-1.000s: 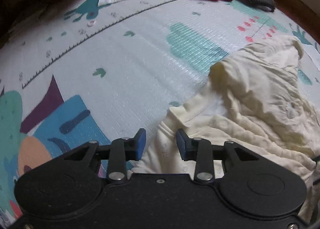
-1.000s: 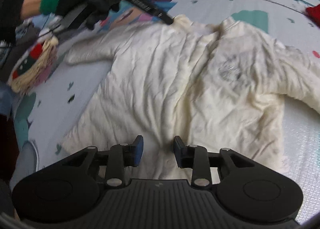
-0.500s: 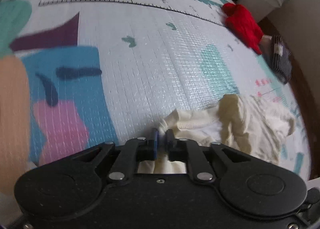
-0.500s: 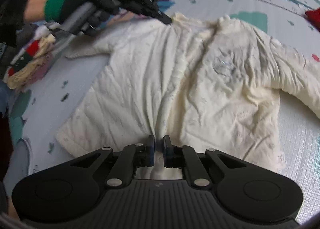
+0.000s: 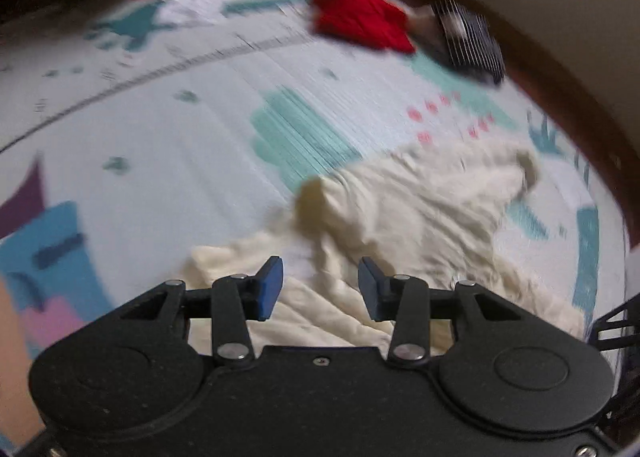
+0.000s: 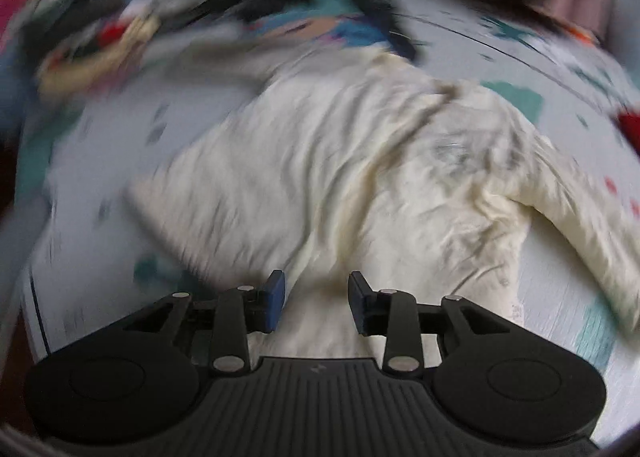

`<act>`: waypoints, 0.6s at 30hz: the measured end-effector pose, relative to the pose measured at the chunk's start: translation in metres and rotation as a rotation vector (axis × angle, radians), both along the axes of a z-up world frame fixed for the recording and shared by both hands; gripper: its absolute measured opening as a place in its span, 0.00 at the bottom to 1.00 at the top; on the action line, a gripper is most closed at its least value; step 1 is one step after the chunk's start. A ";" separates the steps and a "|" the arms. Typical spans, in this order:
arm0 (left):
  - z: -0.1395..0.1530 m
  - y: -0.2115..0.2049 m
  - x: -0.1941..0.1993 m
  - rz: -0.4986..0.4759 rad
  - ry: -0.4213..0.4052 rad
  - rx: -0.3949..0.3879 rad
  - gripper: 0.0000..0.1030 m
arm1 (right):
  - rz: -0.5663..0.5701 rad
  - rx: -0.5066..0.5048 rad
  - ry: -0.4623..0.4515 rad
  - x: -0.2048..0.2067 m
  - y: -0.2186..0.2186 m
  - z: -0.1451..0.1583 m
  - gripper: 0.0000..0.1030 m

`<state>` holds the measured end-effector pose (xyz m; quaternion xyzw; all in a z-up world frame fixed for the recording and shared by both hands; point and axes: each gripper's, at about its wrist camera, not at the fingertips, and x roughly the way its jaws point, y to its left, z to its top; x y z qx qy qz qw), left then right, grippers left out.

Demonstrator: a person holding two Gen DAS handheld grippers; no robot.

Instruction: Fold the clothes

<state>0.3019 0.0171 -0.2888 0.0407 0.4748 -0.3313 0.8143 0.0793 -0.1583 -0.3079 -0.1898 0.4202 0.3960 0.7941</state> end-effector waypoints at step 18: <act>0.032 -0.054 -0.001 -0.006 0.094 -0.156 0.03 | 0.229 -0.173 -0.161 -0.049 0.003 -0.017 0.07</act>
